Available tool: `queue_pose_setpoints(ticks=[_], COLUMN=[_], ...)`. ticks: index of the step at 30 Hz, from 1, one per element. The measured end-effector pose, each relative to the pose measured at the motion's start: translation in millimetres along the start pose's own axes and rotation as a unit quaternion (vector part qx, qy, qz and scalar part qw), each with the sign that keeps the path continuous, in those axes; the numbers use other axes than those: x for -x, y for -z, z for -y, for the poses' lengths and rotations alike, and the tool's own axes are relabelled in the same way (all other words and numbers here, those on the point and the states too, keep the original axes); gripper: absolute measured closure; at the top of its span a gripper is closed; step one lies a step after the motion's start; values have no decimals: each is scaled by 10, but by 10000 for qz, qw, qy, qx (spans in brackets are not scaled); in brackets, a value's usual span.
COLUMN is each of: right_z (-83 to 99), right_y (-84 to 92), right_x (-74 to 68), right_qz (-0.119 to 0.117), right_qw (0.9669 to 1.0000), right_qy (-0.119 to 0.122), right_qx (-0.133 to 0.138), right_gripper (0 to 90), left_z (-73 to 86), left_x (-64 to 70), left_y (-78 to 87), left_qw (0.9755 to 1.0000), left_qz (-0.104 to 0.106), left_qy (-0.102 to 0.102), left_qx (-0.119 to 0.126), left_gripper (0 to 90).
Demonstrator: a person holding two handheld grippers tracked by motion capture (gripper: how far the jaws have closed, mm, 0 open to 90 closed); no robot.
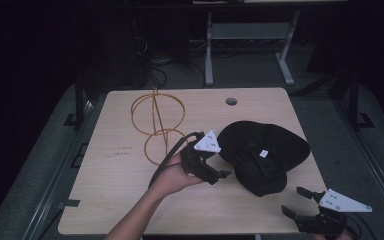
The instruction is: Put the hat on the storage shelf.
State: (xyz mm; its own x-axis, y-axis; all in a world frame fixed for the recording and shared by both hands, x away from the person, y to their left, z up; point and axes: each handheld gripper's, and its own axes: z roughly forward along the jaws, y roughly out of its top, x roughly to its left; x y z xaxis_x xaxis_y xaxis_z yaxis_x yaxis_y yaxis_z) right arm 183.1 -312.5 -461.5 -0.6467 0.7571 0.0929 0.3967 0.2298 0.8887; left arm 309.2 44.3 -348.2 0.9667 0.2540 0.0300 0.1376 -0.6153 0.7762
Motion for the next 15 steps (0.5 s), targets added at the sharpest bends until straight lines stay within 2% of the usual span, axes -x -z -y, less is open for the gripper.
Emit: queue_pose_setpoints(ticks=[3, 6, 7, 11, 15], right_z=[1, 4, 5, 5, -5], right_y=[4, 7, 13, 7, -12], right_x=[11, 18, 20, 24, 7], right_qz=[14, 33, 23, 14, -11], right_qw=[10000, 10000, 10000, 10000, 10000], right_qy=[-27, -49, -74, -76, -54], right_qx=[1, 16, 61, 56, 26], right_gripper=[154, 153, 154, 154, 153], left_z=[3, 5, 6, -9, -24], left_x=[-29, -34, -47, -51, -70], left_y=[-10, -42, -80, -145, -254], left_qw=[9995, 9998, 9998, 9998, 9997], left_qz=[122, 79, 145, 159, 165], left_qy=[78, 45, 64, 18, 15], left_qx=[270, 162, 80, 84, -173], left_gripper=[181, 181, 181, 182, 226])
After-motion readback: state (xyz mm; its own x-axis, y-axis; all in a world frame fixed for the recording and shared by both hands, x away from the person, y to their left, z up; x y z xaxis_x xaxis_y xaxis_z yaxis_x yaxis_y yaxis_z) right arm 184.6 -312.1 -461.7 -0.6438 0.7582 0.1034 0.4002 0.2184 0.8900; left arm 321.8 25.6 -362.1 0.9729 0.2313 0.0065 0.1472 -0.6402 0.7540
